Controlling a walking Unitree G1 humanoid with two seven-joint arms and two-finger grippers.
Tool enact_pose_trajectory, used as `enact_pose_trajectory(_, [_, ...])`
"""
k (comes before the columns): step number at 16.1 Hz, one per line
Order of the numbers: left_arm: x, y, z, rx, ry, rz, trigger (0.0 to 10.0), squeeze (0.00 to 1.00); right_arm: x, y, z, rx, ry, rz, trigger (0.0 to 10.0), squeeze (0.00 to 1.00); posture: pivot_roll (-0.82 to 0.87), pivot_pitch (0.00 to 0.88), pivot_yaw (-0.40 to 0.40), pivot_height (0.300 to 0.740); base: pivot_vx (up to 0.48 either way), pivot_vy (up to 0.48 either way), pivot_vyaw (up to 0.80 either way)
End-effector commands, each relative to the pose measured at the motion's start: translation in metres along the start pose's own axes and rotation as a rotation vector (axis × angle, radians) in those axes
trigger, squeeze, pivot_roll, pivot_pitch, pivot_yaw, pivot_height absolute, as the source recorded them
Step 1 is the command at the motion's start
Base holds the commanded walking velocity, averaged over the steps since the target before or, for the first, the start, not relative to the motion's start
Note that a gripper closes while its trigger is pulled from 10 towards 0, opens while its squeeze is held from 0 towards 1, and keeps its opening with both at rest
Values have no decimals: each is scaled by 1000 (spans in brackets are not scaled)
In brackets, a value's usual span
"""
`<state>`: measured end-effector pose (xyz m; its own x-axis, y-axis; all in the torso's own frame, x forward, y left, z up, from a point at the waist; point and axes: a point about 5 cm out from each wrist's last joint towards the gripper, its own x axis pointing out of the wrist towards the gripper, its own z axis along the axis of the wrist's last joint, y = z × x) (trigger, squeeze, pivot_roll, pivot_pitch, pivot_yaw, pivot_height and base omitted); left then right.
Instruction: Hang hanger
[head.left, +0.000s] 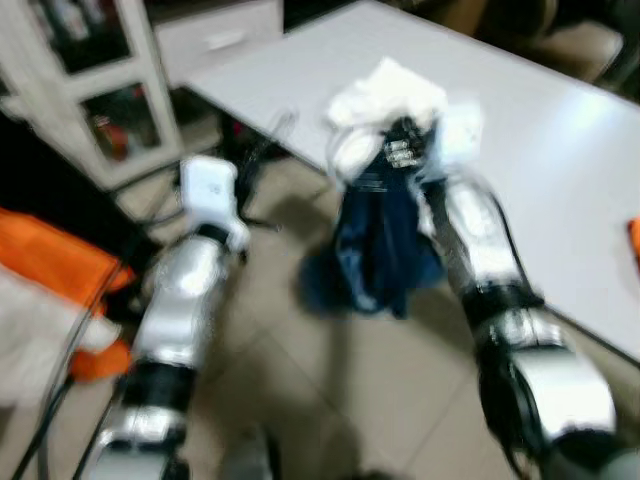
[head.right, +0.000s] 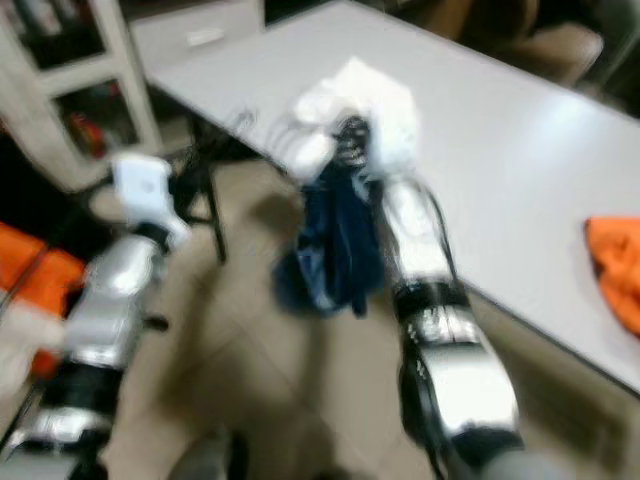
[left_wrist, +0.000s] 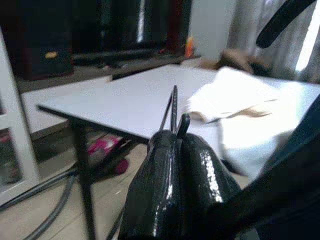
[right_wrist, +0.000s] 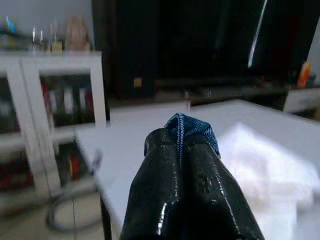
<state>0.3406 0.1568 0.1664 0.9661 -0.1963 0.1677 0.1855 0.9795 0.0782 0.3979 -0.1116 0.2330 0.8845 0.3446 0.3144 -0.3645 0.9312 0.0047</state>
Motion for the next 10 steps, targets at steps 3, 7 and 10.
enact_pose_trajectory(3, [5,5,-4,64,71,8,10000,0,-7,-36,7,56,-29,-173,0,0,5,96,1,740,0,0,0])
enact_pose_trajectory(7, [8,18,5,95,61,48,10000,0,8,-19,42,27,-151,-91,0,0,7,96,5,740,0,0,0])
enact_pose_trajectory(10, [10,8,13,61,6,5,10000,0,14,-26,59,25,-176,-89,0,0,-1,93,-27,740,275,0,-533])
